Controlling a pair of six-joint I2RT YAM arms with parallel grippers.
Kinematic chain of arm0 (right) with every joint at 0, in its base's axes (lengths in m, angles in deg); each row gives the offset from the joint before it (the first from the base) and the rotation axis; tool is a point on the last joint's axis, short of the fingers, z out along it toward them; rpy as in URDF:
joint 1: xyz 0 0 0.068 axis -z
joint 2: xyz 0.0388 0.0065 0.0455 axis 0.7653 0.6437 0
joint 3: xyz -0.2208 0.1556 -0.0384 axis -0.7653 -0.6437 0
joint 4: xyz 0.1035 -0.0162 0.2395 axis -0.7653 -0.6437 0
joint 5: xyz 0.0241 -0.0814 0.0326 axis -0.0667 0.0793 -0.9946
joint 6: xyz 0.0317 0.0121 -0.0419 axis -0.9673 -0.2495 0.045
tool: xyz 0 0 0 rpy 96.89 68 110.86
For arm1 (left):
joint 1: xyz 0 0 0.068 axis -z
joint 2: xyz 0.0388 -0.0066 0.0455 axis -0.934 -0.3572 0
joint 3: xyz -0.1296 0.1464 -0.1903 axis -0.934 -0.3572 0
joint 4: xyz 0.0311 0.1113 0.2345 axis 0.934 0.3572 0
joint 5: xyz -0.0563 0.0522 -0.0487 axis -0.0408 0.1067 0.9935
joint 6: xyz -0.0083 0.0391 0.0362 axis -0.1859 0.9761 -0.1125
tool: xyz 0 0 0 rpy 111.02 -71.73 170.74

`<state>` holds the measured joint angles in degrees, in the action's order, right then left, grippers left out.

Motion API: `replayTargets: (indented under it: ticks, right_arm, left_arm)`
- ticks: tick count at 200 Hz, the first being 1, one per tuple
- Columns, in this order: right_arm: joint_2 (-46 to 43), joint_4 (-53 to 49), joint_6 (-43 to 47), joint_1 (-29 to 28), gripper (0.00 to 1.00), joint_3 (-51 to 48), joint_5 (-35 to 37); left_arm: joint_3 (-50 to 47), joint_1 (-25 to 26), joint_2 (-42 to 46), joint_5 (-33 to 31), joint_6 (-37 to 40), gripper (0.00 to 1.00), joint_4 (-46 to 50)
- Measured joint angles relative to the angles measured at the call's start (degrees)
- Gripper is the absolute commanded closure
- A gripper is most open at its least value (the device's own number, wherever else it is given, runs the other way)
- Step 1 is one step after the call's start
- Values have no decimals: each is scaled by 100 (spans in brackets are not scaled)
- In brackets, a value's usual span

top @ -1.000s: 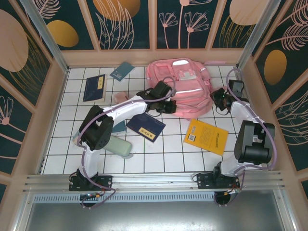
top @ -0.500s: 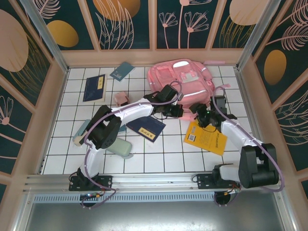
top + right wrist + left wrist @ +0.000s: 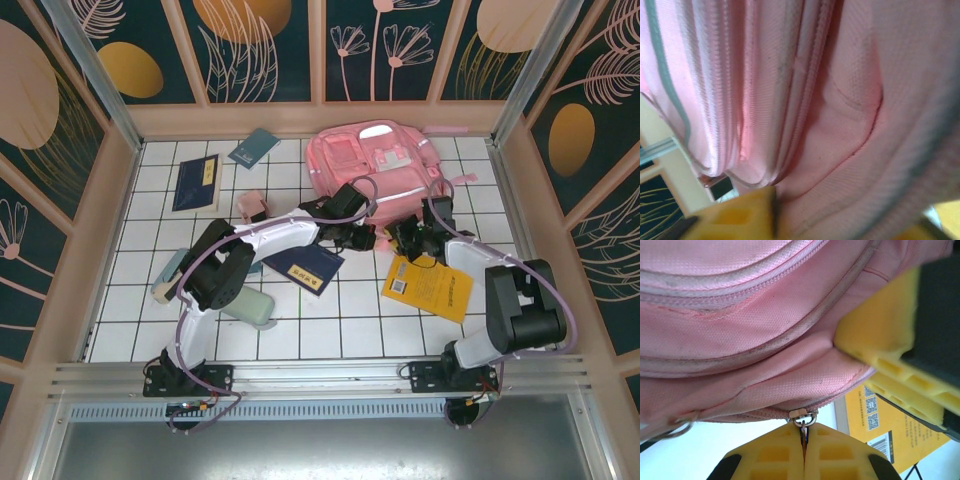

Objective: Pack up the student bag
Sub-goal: Unzip the student bag at the top-center of the table.

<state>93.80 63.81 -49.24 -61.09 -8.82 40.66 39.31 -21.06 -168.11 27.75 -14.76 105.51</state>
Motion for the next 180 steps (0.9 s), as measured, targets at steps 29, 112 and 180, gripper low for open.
replayTargets:
  ticks: [29, 112, 180]
  right_arm:
    - [4, -96, 33, -20, 100, 37, 85]
    - [-525, -240, 330, 162, 100, 42, 90]
    - [-874, -431, 544, 487, 100, -46, 284]
  left_arm:
    - [17, 35, 0, -284, 120, 100, 153]
    - [796, -317, -85, -896, 514, 100, 1123]
    - [2605, -1493, -1333, -1300, 837, 100, 2044]
